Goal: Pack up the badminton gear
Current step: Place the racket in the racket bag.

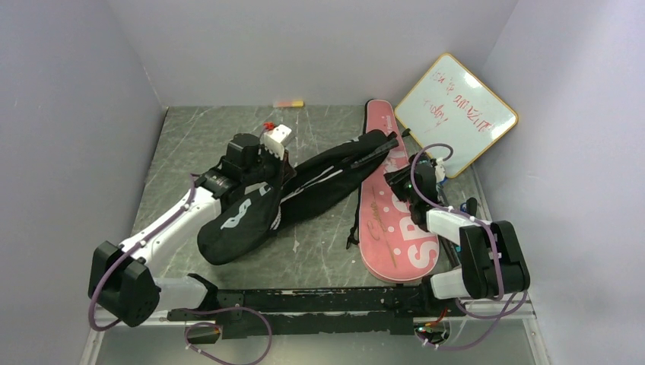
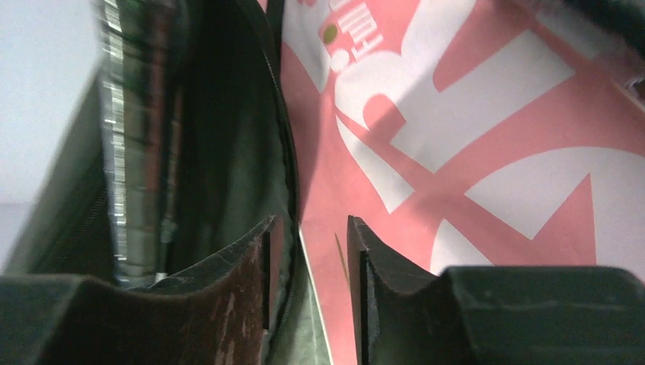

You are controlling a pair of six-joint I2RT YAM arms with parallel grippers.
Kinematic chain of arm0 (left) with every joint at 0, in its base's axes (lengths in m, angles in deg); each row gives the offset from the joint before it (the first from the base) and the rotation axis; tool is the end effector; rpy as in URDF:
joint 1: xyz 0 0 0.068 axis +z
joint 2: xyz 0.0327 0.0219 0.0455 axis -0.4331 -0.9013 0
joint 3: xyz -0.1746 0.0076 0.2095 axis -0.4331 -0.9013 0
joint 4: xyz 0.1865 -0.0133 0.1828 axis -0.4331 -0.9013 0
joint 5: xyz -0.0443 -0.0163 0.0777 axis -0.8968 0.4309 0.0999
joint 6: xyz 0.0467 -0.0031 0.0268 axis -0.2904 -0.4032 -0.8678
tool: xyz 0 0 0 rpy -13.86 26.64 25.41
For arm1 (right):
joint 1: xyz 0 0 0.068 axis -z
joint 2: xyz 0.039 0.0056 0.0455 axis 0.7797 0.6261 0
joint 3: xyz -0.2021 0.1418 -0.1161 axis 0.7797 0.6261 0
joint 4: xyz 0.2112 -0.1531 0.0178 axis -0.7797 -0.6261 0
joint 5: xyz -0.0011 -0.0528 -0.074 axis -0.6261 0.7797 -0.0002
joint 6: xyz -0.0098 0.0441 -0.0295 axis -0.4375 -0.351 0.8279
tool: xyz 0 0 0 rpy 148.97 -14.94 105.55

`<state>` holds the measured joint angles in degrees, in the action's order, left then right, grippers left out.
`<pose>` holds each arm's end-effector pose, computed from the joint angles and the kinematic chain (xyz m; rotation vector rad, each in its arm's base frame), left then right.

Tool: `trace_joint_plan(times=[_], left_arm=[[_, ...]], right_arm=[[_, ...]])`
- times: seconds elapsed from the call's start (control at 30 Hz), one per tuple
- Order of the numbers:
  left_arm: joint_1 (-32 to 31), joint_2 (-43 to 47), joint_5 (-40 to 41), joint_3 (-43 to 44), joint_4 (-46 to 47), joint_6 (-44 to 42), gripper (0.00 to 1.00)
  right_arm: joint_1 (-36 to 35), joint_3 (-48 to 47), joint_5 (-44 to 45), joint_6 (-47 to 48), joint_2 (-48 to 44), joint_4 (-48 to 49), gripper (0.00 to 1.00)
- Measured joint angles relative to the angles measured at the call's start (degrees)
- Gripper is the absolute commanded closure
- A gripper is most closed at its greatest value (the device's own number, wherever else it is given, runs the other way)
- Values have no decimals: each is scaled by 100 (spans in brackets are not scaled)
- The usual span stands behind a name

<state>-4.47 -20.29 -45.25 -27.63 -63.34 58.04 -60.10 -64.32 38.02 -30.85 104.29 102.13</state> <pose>0.2464 -0.1543 0.3100 0.6245 1.9931 -0.6648 0.2644 0.0388 0.1727 0.9250 1.9080 0.6461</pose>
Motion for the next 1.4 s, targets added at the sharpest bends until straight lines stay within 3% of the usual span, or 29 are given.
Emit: trace_joint_plan(times=[0.43, 0.53, 0.77, 0.93, 1.17, 1.4], left_arm=[[0, 560, -765, -35, 444, 0, 95], [0, 560, -885, -35, 468, -2, 95], [0, 560, -890, -35, 463, -22, 95], [0, 529, -188, -31, 245, -140, 95], [0, 295, 184, 33, 173, -258, 63], [-2, -212, -391, 144, 350, -389, 43]], right_arm=[[59, 293, -914, 238, 129, 1174, 53], [66, 431, -1001, 275, 66, 1368, 62], [70, 608, -1062, 273, -345, 1596, 100], [70, 608, -1064, 236, -793, 1502, 100], [-299, 505, -1102, 188, -984, 1027, 100], [-1213, 122, -671, 168, -905, 216, 100]])
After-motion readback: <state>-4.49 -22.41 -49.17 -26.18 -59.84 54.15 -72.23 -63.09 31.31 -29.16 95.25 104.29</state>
